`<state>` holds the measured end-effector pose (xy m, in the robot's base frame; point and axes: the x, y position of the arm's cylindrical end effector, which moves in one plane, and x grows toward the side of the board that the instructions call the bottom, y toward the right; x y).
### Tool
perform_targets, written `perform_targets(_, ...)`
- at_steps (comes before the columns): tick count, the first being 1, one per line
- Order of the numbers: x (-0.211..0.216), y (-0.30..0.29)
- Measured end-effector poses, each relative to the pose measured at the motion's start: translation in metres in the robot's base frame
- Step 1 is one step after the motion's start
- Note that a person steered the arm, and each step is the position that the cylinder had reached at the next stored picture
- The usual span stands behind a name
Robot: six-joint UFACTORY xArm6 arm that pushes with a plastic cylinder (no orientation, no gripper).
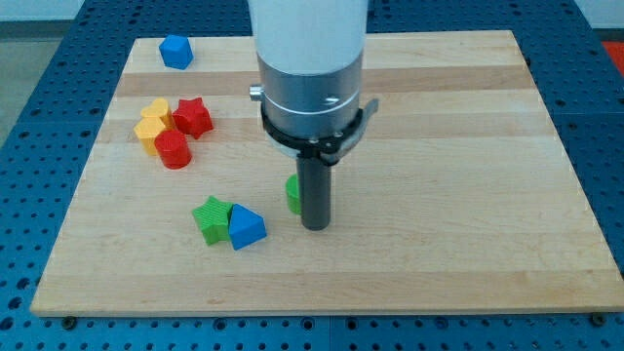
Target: Push green circle close to blue cube
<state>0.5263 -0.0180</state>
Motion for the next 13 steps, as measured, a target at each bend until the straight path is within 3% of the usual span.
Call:
perform_targets(5,-0.073,-0.030)
perform_targets(11,-0.212,-0.030)
perform_targets(13,-0.222,-0.046)
